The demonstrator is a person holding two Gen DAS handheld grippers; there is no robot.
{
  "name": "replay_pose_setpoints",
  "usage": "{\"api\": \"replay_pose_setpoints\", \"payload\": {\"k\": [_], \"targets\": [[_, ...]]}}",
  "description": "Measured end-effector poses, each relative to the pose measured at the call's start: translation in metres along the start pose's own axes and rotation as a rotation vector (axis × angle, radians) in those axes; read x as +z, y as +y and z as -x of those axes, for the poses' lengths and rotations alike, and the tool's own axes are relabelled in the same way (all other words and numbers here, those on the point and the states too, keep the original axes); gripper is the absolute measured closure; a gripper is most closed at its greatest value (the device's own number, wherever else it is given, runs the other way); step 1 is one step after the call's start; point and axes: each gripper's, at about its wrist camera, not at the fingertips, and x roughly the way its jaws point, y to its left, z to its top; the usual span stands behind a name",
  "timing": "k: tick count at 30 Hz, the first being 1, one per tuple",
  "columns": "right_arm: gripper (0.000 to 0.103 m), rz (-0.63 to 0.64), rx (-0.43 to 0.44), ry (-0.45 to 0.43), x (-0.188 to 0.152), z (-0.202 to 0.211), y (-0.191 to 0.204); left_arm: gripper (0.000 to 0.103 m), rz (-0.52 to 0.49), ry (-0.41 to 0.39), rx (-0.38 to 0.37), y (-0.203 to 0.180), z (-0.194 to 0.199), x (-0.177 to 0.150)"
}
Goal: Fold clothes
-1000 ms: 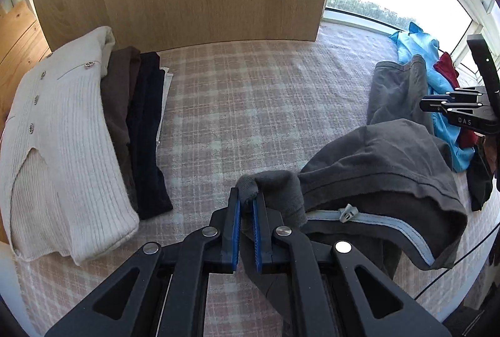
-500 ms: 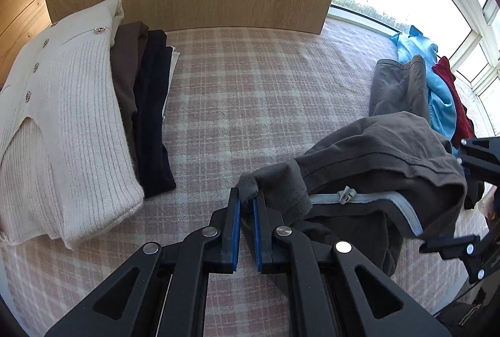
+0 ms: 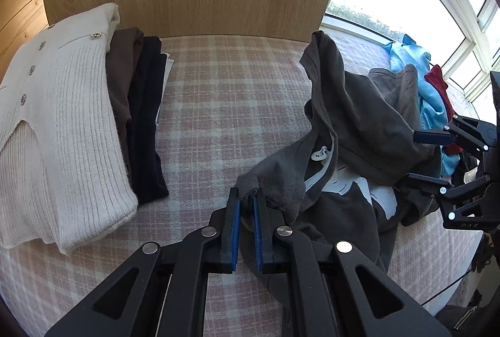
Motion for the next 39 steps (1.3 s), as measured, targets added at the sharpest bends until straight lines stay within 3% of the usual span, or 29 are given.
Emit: {"api": "replay_pose_setpoints", "payload": {"k": [8,9,10,11,12,14,16,20,22,24,27,31,36,39], "targets": [[0.044,0.237,-0.243,0.120,-0.005,-0.055,0.024,0.095,-0.022,0.008,0.017,0.003,0.003,-0.006],[0.045,0.218,-0.232,0.111,-0.006,-0.051,0.017,0.093,-0.026,0.009,0.021,0.004,0.003,-0.007],[0.049,0.199,-0.222,0.103,-0.007,-0.047,0.010,0.085,-0.029,0.010,0.024,0.004,0.003,-0.008],[0.063,0.169,-0.203,0.093,-0.007,-0.043,0.001,0.079,-0.033,0.011,0.027,0.004,0.004,-0.010],[0.070,0.118,-0.166,0.084,-0.006,-0.036,-0.010,0.071,-0.037,0.013,0.030,0.005,0.004,-0.011],[0.085,0.024,-0.112,0.058,-0.005,-0.024,-0.033,0.068,-0.044,0.015,0.036,0.006,0.005,-0.013],[0.086,-0.037,-0.112,0.037,-0.006,-0.013,-0.052,0.058,-0.057,0.021,0.041,0.007,0.005,-0.014],[0.086,-0.143,-0.061,0.002,-0.010,0.006,-0.078,0.056,-0.066,0.064,0.057,0.011,-0.009,-0.008],[0.087,-0.174,-0.047,-0.006,-0.010,0.012,-0.086,0.056,-0.070,0.065,0.025,0.008,-0.018,0.002],[0.087,-0.183,-0.058,-0.017,-0.012,0.016,-0.091,0.060,-0.054,0.069,-0.015,0.005,-0.028,0.012],[0.087,-0.201,-0.068,-0.033,-0.015,0.022,-0.099,0.100,-0.032,0.078,-0.048,0.000,-0.037,0.019],[0.090,-0.270,-0.084,-0.086,-0.022,0.042,-0.116,0.101,-0.016,0.005,-0.082,0.000,-0.021,0.022],[0.096,-0.359,-0.140,-0.198,-0.030,0.099,-0.136,0.101,0.002,-0.175,-0.112,0.006,0.057,0.034],[0.098,-0.385,-0.195,-0.295,-0.035,0.147,-0.141,0.101,-0.046,-0.256,-0.150,-0.001,0.098,0.041]]}}
